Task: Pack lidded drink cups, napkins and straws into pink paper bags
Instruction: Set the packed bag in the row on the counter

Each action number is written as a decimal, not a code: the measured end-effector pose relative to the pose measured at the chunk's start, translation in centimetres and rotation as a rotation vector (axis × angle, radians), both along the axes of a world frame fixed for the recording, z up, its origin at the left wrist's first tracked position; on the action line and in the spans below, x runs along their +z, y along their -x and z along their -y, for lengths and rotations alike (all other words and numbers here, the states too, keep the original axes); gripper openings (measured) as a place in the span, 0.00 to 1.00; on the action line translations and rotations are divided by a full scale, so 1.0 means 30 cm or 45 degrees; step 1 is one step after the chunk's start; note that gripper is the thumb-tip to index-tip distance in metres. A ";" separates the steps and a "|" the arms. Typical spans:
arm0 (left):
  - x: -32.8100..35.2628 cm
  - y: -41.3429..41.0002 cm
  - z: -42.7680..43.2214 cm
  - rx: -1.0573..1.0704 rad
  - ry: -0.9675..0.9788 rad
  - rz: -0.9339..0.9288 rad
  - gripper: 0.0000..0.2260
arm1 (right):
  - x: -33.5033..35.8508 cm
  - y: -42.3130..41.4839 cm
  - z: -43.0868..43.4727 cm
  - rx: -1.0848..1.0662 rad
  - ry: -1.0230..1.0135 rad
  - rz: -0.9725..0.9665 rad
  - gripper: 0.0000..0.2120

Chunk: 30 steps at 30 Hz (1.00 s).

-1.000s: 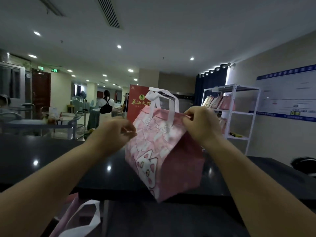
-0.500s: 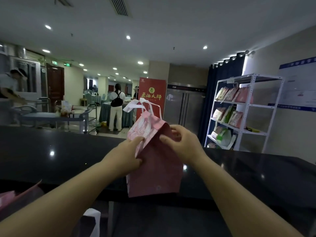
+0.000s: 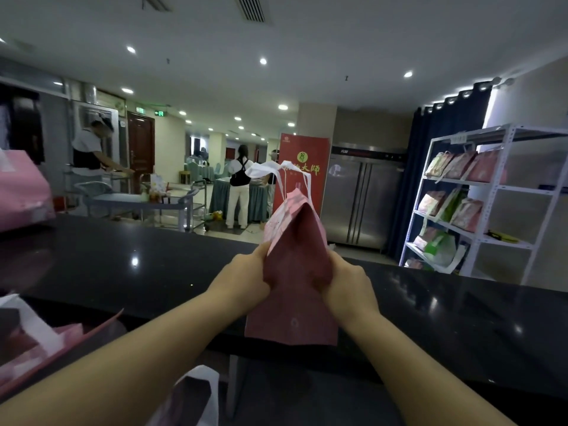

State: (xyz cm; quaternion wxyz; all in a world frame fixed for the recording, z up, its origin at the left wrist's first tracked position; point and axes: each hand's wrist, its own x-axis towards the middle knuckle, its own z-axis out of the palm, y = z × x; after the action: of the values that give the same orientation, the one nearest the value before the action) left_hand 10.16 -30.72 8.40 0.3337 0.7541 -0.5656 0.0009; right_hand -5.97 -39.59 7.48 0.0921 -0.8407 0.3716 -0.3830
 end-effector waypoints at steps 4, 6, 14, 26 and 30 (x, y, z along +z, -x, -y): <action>0.045 -0.090 -0.046 0.046 0.046 0.053 0.28 | 0.055 -0.091 -0.048 0.093 0.012 0.064 0.13; 0.071 -0.156 -0.082 0.071 0.074 0.072 0.30 | 0.093 -0.152 -0.081 0.158 -0.006 0.061 0.13; 0.167 -0.529 -0.294 0.078 0.164 0.118 0.31 | 0.219 -0.493 -0.259 0.472 -0.146 0.012 0.27; 0.142 -1.144 -0.490 0.076 0.087 0.088 0.31 | 0.170 -1.106 -0.455 0.485 -0.262 -0.030 0.22; 0.062 -1.289 -0.511 0.060 -0.040 0.029 0.31 | 0.090 -1.240 -0.468 0.438 -0.346 -0.152 0.30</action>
State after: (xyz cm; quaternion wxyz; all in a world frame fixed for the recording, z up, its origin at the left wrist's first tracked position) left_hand 48.83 -15.38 10.27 0.3153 0.7722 -0.5515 0.0087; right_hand 31.22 -25.56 10.18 0.2461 -0.8927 0.2759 -0.2575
